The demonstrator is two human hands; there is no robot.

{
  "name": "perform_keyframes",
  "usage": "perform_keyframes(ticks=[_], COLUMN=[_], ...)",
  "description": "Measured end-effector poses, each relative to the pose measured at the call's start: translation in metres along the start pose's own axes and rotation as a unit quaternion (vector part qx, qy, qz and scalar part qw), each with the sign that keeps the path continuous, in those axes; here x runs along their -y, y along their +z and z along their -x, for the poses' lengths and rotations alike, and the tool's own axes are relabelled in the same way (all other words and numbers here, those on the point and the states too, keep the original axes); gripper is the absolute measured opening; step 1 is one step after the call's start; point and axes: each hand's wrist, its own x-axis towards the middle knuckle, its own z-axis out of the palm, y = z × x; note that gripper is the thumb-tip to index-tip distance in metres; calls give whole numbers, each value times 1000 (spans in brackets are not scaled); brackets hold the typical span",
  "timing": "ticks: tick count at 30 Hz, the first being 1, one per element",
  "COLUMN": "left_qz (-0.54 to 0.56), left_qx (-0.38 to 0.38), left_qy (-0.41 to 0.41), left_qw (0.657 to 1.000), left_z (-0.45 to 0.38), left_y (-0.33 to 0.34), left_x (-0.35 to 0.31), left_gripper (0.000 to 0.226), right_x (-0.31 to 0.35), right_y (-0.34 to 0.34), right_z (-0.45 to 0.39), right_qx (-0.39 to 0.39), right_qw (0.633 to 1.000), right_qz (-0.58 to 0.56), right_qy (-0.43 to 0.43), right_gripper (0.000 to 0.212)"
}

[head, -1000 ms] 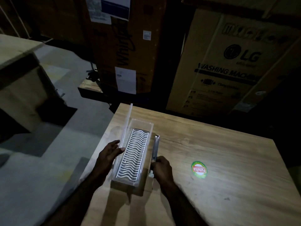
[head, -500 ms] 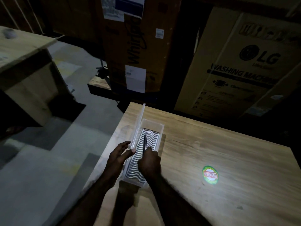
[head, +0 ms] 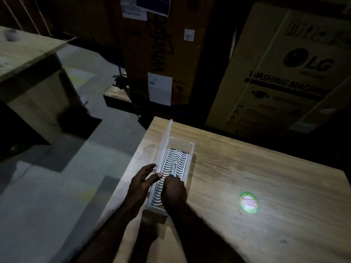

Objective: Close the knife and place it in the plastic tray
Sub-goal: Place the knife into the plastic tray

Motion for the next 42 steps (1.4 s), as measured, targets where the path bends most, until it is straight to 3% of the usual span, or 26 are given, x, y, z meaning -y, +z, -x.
perform_keyframes(ticks=[4, 7, 9, 12, 14, 19, 23, 25, 27, 31, 35, 42], left_qz=[0, -25, -80, -153, -195, -363, -448, -486, -522, -559, -600, -685], left_qx=[-13, -21, -35, -64, -80, -100, -100, -98, -99, -94, -84, -12], left_qy=[15, 40, 48, 63, 93, 106, 92, 92, 94, 91, 97, 82], left_qw=[1000, 999, 995, 984, 973, 920, 884, 864, 842, 819, 790, 724], left_z=[-1, -2, -3, -1, 3, 7, 11, 10, 7, 4, 5, -9], left_y=[5, 7, 8, 14, 20, 43, 59, 62, 65, 69, 66, 49], left_x=[-2, 1, 6, 11, 16, 34, 42, 46, 50, 53, 56, 56], left_gripper=[39, 42, 53, 60, 63, 79, 91, 86, 78, 69, 68, 67], right_x=[-3, -14, -25, -42, -50, -68, -73, -73, -75, -78, -76, -79], right_y=[1, -3, -2, 3, 2, 3, 2, 1, 2, 4, 3, 3], right_z=[-1, 4, 2, -1, -1, -7, -8, -7, -8, -8, -11, -14], right_qx=[-30, -129, -191, -225, -204, -117, -63, -49, -48, -64, -86, -85], right_qw=[998, 987, 978, 964, 940, 885, 776, 757, 774, 842, 890, 905], right_qz=[29, 22, 14, -130, -273, -432, -595, -618, -599, -514, -435, -411], right_qy=[-41, -90, -86, -51, 16, 123, 199, 205, 198, 150, 105, 65], right_gripper=[29, 26, 35, 45, 39, 33, 22, 15, 16, 17, 38, 48])
